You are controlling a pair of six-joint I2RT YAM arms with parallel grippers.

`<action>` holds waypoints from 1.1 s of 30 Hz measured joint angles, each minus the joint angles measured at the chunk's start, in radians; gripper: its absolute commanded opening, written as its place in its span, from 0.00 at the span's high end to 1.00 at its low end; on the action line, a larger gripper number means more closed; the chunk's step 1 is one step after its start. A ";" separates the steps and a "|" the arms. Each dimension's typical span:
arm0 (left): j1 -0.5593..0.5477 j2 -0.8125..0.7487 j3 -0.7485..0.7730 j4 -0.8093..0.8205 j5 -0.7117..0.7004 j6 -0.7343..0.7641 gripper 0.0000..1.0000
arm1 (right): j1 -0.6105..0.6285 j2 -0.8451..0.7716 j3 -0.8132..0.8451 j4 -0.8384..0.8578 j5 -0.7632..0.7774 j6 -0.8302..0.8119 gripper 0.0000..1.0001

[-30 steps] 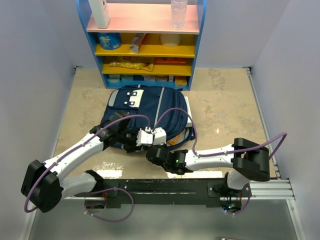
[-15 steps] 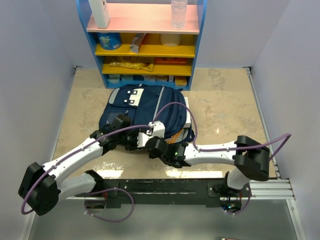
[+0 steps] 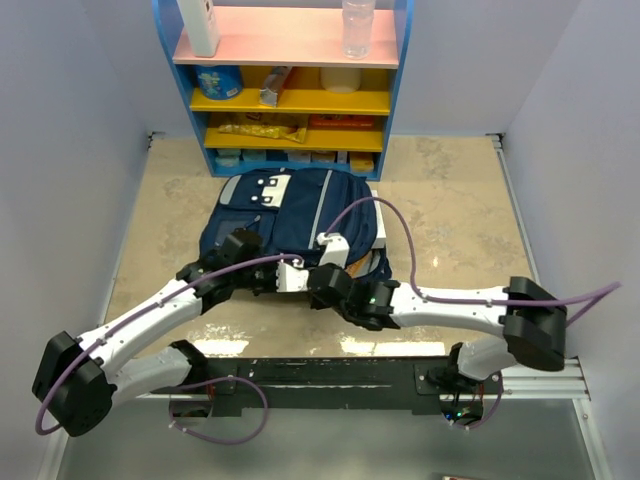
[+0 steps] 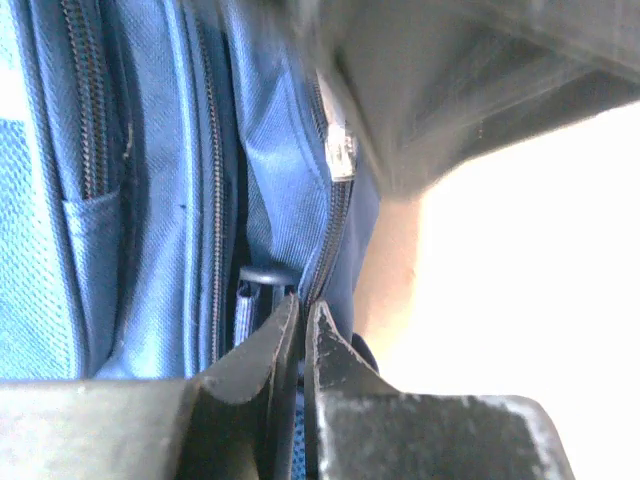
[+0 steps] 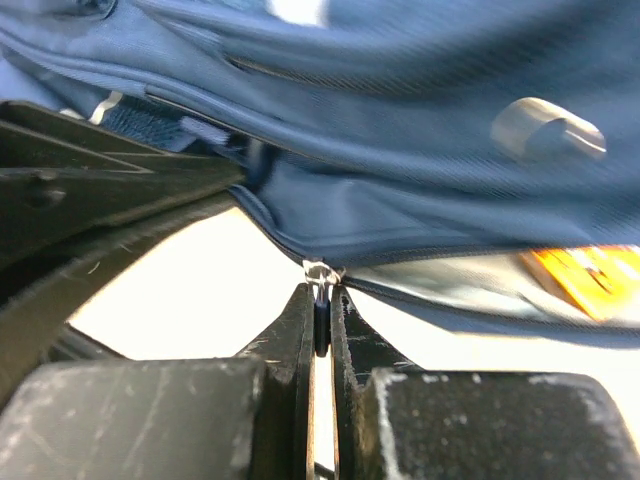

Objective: Pack the student bag
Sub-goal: Zip the student bag at the center of the board.

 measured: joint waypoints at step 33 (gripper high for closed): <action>0.259 -0.070 0.064 -0.281 0.120 0.006 1.00 | -0.135 -0.317 -0.146 -0.197 0.085 -0.005 1.00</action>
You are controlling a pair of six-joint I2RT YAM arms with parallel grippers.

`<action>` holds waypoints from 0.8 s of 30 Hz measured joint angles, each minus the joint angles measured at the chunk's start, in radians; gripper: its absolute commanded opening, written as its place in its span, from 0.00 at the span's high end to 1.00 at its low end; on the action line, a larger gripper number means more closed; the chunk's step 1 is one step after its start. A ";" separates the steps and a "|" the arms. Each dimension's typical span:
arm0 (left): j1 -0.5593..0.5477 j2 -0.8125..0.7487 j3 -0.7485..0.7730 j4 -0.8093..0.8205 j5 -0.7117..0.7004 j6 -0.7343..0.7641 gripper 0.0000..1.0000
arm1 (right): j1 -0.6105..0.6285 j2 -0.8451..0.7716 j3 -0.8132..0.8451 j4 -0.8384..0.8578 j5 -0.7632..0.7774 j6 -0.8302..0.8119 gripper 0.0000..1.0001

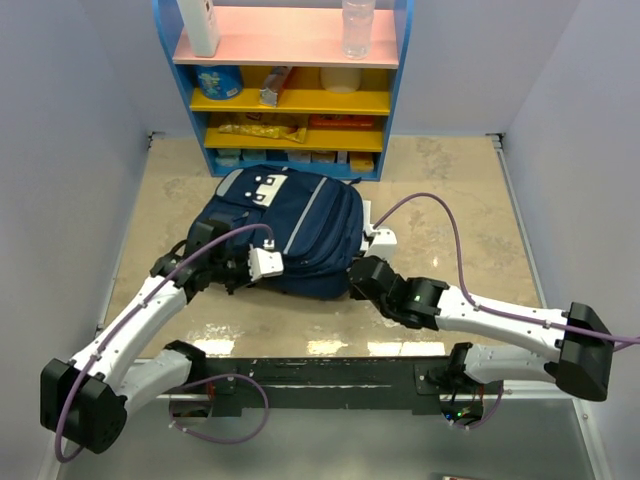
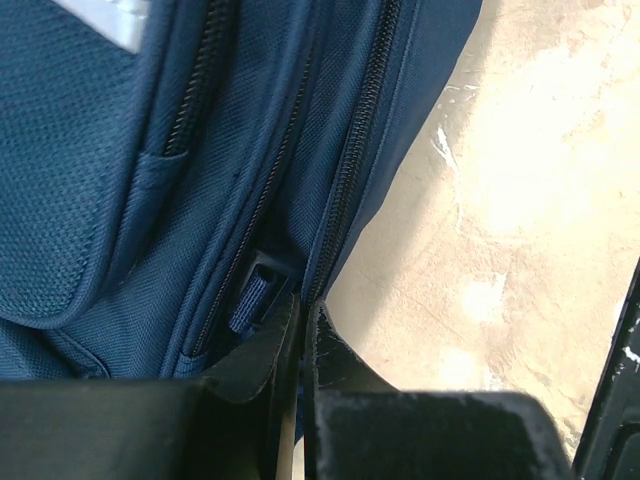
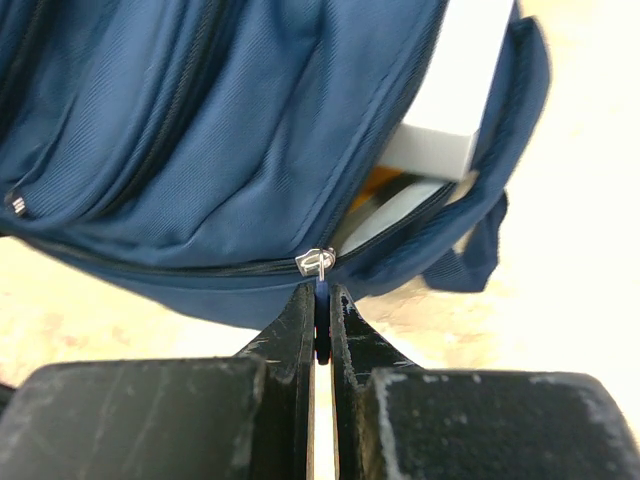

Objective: Pack the student bag
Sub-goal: Zip the student bag at the center of the board.

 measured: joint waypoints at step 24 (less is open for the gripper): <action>0.013 0.193 0.454 -0.270 0.316 0.013 0.00 | -0.077 -0.051 -0.115 0.107 -0.059 -0.111 1.00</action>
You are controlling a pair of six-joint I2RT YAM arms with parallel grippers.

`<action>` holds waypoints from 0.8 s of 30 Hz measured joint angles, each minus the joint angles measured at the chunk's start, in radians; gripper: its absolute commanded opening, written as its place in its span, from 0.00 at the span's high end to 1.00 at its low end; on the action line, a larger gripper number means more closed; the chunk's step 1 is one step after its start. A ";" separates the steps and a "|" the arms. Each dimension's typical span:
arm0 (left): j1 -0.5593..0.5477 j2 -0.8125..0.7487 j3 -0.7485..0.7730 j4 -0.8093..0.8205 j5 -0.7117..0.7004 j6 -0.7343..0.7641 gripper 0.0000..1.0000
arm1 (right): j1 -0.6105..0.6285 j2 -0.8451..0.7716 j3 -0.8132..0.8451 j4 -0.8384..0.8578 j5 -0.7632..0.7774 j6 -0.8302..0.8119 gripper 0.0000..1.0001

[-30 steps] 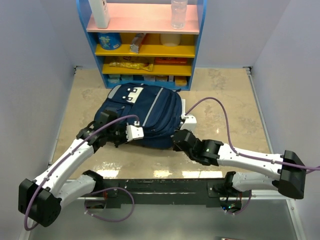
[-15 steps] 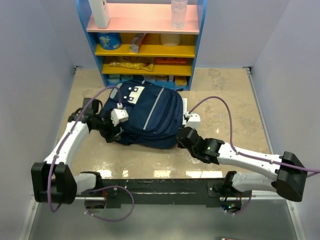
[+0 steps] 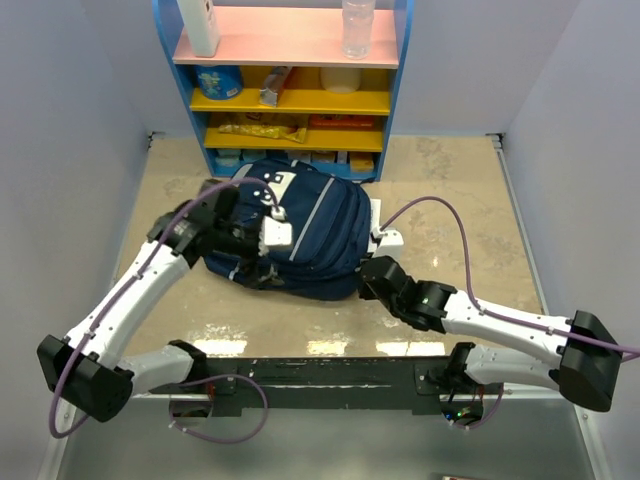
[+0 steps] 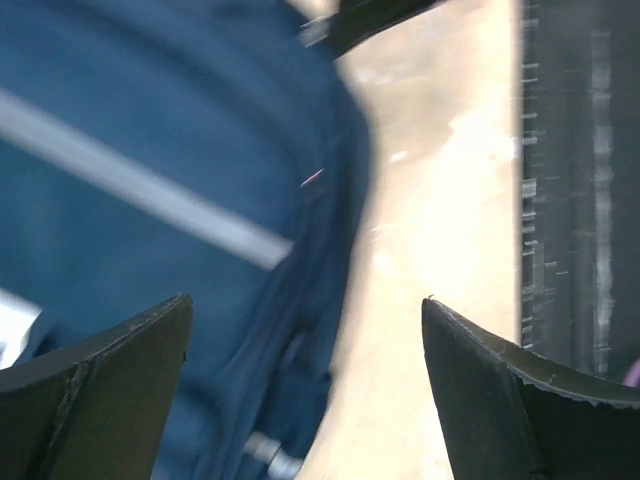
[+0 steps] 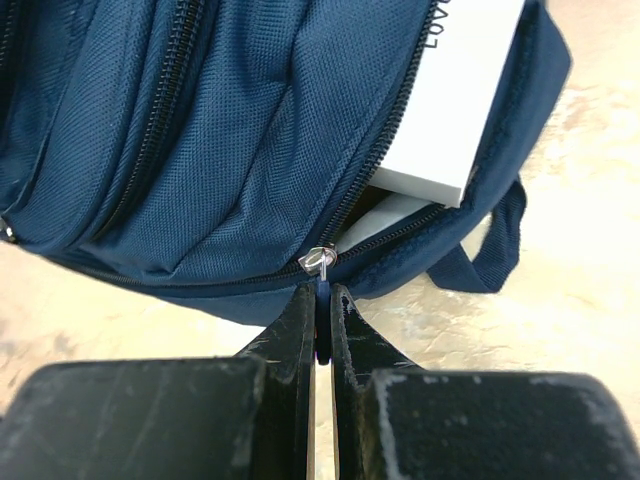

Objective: Pack the student bag
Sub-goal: Zip the student bag at the center of the board.

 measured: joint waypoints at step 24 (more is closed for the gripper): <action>-0.581 0.065 -0.172 0.305 -0.565 -0.240 0.00 | 0.133 0.016 -0.004 0.080 -0.209 0.040 1.00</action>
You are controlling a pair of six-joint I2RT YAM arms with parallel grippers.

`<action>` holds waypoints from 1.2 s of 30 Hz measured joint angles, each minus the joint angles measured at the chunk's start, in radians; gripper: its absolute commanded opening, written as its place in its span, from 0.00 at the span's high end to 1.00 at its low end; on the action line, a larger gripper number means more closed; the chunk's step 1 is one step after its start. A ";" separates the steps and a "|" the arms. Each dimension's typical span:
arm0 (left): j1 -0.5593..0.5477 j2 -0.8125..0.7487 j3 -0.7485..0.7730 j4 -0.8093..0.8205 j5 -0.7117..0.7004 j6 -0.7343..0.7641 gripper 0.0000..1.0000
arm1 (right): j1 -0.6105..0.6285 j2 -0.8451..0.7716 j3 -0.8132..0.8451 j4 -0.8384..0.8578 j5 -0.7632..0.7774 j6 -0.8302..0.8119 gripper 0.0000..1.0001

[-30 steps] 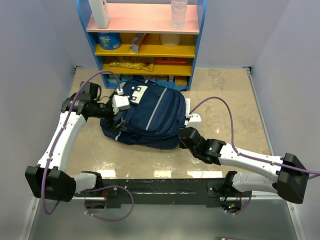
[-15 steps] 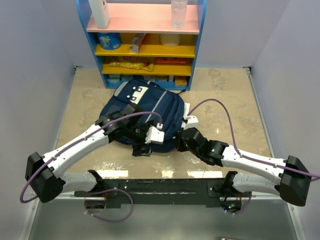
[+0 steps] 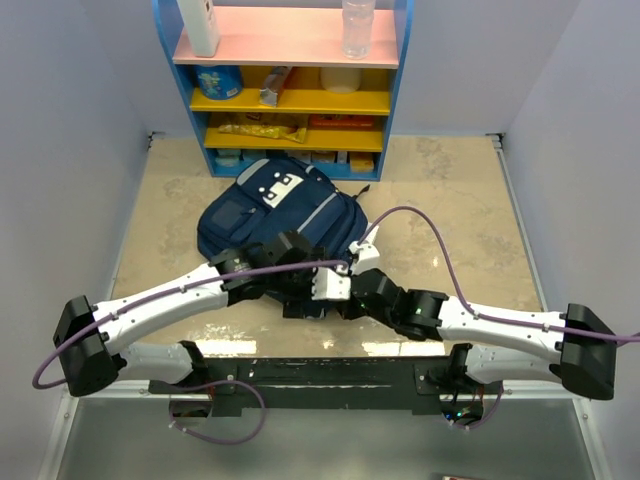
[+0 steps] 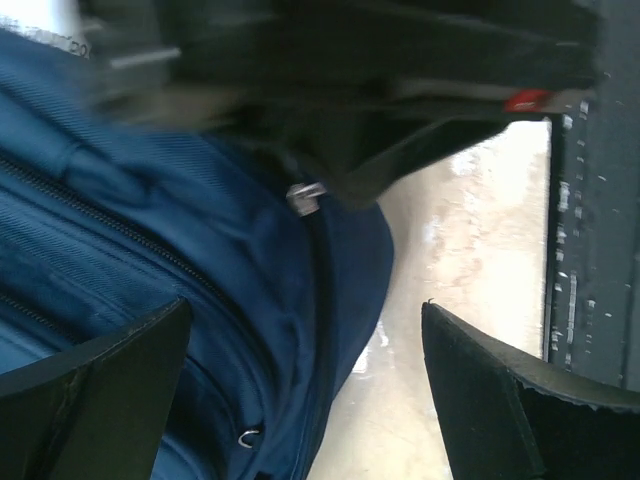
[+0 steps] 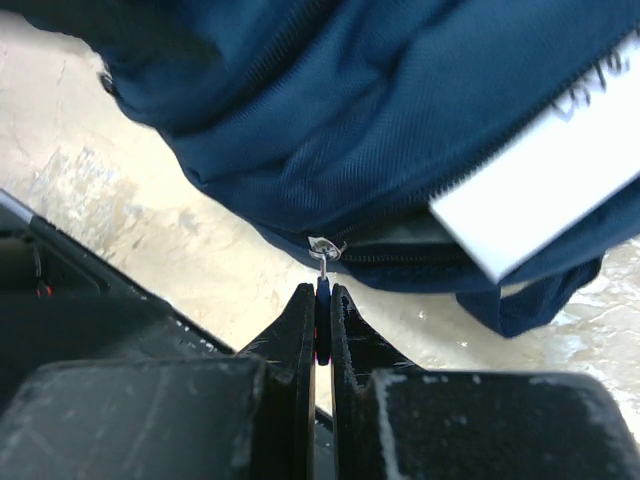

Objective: Pack the student bag
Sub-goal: Zip the student bag at the center of the board, then adjust the book in the student bag.

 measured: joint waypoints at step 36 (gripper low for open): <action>-0.019 -0.124 -0.178 0.226 -0.046 -0.040 1.00 | 0.066 -0.246 0.004 -0.197 0.097 0.066 1.00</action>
